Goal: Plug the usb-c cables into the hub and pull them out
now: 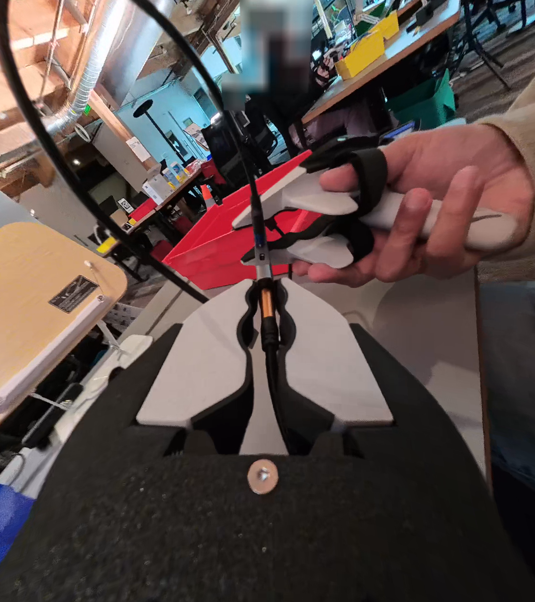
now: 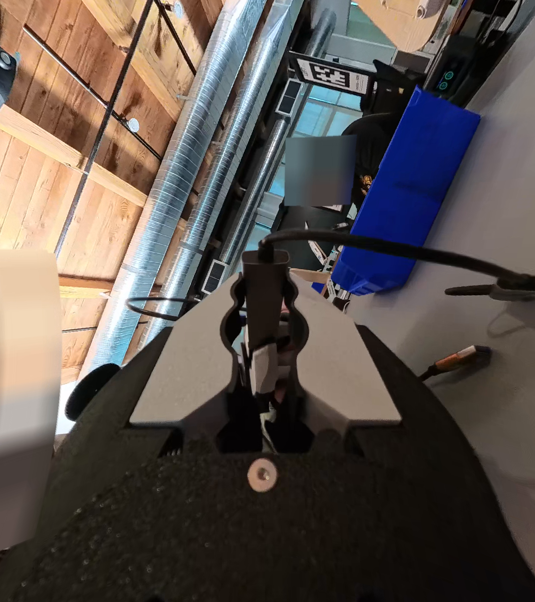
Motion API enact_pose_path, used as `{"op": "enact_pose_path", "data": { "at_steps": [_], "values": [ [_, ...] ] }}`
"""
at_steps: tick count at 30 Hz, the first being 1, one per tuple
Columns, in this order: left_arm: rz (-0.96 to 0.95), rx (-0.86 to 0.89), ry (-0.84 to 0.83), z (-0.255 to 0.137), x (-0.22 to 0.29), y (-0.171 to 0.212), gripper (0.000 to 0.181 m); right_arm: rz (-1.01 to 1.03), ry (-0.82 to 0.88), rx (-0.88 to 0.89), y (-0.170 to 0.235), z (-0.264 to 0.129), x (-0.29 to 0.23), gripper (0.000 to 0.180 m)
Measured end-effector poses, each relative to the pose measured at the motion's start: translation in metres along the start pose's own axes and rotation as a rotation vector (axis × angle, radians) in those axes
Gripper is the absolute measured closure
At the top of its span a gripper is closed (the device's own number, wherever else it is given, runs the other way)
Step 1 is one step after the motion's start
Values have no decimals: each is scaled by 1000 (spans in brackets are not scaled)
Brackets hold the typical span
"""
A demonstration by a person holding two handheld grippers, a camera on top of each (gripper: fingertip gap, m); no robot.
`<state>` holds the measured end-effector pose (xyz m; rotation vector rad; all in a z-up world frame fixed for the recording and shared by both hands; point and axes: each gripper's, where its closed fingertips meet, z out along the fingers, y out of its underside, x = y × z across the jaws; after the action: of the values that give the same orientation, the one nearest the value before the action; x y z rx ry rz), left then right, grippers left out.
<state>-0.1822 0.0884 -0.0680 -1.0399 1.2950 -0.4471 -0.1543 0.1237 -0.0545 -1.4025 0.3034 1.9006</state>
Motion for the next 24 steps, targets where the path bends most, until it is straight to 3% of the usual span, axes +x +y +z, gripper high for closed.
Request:
{"op": "enact_pose_path", "data": {
  "at_steps": [5,7,9,13,15,20,24],
  "values": [
    [-27,5,15,2,-9,6,172,-130,57,6,-2,0,1,155],
    [-25,-28,-55,1,-25,11,172,-263,127,-15,-3,1,2,150],
    [-27,-85,-123,-3,-46,22,172,-471,206,-58,-2,1,2,134],
    [143,-248,-175,-6,-54,48,172,-1051,460,-131,5,3,11,136],
    [242,-284,-174,-3,-48,51,172,-1206,547,-172,12,10,19,141],
    [383,-303,-174,0,-36,47,172,-1184,582,-180,12,22,32,147],
    [408,-329,-173,1,-33,50,172,-1214,597,-199,12,21,34,169]
  ]
}}
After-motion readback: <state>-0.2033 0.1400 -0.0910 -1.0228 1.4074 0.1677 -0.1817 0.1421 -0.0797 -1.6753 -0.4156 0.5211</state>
